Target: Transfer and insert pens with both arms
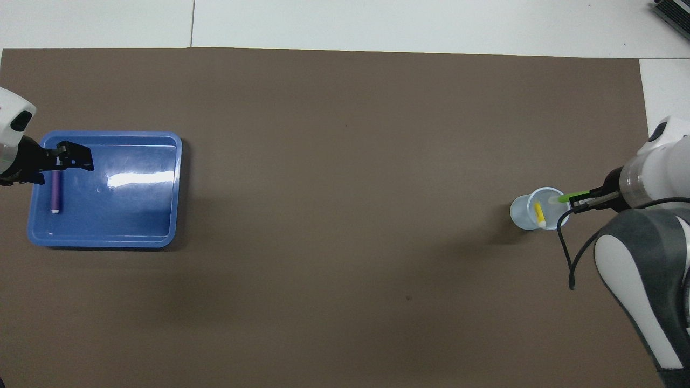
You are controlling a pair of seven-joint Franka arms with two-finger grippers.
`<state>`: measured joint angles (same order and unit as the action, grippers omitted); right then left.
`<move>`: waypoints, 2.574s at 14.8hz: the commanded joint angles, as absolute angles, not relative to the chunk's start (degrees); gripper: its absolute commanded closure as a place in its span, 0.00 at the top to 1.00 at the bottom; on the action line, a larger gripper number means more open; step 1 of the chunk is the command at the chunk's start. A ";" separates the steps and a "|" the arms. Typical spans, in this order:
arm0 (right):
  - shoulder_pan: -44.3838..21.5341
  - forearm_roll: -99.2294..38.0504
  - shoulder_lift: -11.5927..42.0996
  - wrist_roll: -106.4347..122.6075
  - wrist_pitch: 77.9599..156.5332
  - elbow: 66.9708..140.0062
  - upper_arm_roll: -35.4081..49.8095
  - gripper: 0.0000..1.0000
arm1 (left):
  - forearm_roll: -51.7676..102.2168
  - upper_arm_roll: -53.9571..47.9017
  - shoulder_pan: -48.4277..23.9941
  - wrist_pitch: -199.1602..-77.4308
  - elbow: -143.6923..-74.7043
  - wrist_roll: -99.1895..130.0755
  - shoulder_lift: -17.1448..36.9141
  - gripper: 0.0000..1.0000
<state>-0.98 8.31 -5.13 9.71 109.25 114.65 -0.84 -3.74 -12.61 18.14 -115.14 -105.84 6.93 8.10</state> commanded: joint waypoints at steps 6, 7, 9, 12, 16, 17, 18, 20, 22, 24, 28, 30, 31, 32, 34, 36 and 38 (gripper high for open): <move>0.35 9.93 -3.78 10.20 116.10 119.62 -0.35 0.00 | -13.17 -12.83 21.97 -125.76 -109.42 -7.64 15.19 1.00; 0.35 9.93 -3.34 10.20 116.54 119.62 -0.35 0.00 | -14.23 -12.83 22.23 -126.90 -109.42 -8.52 16.42 1.00; 0.79 9.93 -2.29 10.11 117.51 119.71 -0.35 0.00 | -14.67 -12.83 23.55 -128.58 -109.77 -10.45 17.92 1.00; 0.97 9.93 -0.88 10.02 119.79 120.58 -0.35 0.00 | -18.01 -12.83 25.39 -130.16 -109.78 -13.89 19.16 1.00; 1.05 9.93 0.26 8.97 121.46 121.11 -0.35 0.00 | -18.02 -12.83 25.84 -130.34 -110.39 -13.71 19.16 1.00; 0.97 9.93 0.44 7.92 121.46 121.11 -0.35 0.00 | -18.02 -12.83 25.84 -130.69 -111.00 -13.71 18.99 1.00; 0.97 9.93 0.53 6.52 121.38 121.20 -0.35 0.00 | -18.10 -12.83 25.93 -130.78 -111.18 -13.71 18.98 1.00; 0.88 9.93 0.53 3.70 120.94 121.20 -0.35 0.00 | -18.10 -12.83 26.37 -131.04 -111.62 -13.27 18.98 1.00; 0.88 9.93 0.44 3.60 120.59 121.11 -0.35 0.42 | -18.02 -12.83 26.89 -132.27 -112.67 -13.27 18.90 1.00; 0.79 9.93 0.44 3.69 119.89 121.03 -0.35 0.86 | -18.02 -12.83 27.33 -132.89 -113.38 -13.27 18.81 1.00; 0.27 11.25 0.53 3.69 117.95 120.41 -0.26 1.00 | -18.02 -12.83 27.95 -133.77 -114.26 -11.08 18.72 1.00; 0.26 11.34 0.44 3.78 115.94 119.19 -0.26 1.00 | -18.02 -12.83 27.95 -134.56 -115.04 -11.07 18.55 1.00; 0.26 11.34 0.53 3.87 114.27 118.05 -0.18 1.00 | -18.02 -12.83 28.04 -135.00 -115.48 -10.90 18.46 1.00; 0.18 11.34 0.53 4.04 112.17 117.08 0.00 1.00 | -18.02 -12.83 28.04 -135.17 -115.66 -10.46 18.46 1.00; 0.00 11.34 0.27 4.13 108.91 115.58 0.35 1.00 | -18.02 -12.83 27.95 -135.18 -115.75 -9.93 18.46 1.00; 0.00 11.16 0.00 4.13 106.54 114.27 0.96 1.00 | -18.02 -12.83 27.34 -134.65 -115.40 -9.14 18.46 1.00; 0.00 10.72 0.00 4.22 103.11 112.16 1.58 1.00 | -18.02 -12.83 26.98 -134.12 -114.87 -9.05 18.54 1.00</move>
<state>-0.20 9.94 0.28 4.89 106.26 114.10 0.73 -16.92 -12.69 27.35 -133.18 -113.10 -10.67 19.38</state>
